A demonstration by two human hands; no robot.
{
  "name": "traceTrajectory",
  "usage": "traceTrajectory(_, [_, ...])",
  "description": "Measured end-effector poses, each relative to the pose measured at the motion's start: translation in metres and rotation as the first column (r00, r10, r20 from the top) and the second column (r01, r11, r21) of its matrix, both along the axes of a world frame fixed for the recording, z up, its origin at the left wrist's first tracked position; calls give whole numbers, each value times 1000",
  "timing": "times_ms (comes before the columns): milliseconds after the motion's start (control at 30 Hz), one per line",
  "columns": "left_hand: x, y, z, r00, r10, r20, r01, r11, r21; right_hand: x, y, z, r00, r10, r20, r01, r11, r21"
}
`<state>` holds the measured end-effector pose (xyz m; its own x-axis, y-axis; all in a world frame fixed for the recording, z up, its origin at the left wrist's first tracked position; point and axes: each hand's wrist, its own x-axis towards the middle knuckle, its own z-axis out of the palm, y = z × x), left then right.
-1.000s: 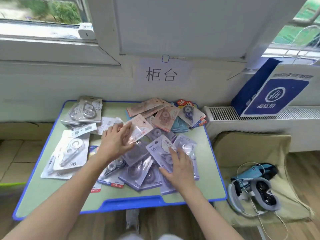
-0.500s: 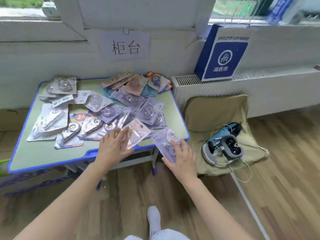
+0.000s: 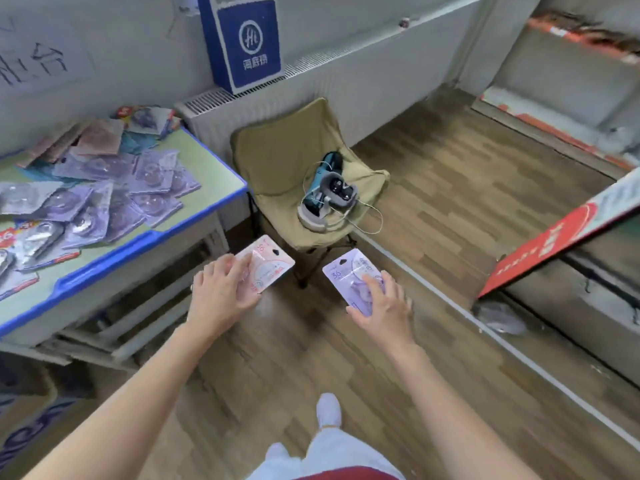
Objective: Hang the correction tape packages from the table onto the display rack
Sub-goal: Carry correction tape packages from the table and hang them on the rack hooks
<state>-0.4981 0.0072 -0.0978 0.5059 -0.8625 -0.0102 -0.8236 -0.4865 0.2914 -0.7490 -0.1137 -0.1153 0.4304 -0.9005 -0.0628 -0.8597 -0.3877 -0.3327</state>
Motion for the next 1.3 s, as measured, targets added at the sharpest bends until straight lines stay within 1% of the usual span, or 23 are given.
traceTrajectory(133, [-66,-32,6,985,-175,-7,175,984,14,-84,3,7,990,-141,-6,141,990,-25])
traceTrajectory(233, [-125,-60,12,957,-289,2,289,957,19,-147,3,11,968,-250,30,251,967,-33])
traceTrajectory(367, [-223,-97,20,912,-409,34,408,912,23,-245,4,12,930,-369,6,369,929,-31])
traceTrajectory(600, [-417,-152,20,840,-543,-8,543,840,-28,-436,-8,16,864,-504,-12,503,863,-43])
traceTrajectory(733, [-507,-180,19,789,-613,-40,612,790,-38,-525,-14,20,808,-588,-20,587,808,-52])
traceTrajectory(933, [-611,-241,25,685,-728,-29,726,685,-68,-622,-33,24,725,-689,-14,687,724,-70])
traceTrajectory(1033, [-654,-272,29,635,-772,-26,770,636,-59,-659,-51,26,695,-719,2,717,692,-88])
traceTrajectory(1167, [-705,-329,25,599,-801,6,797,596,-98,-709,-91,30,671,-741,-4,736,667,-118])
traceTrajectory(1233, [-729,-365,26,569,-821,48,822,566,-70,-736,-117,36,660,-751,-12,743,656,-136])
traceTrajectory(1300, [-751,-397,30,560,-825,73,829,556,-65,-759,-142,43,659,-751,-39,740,657,-146])
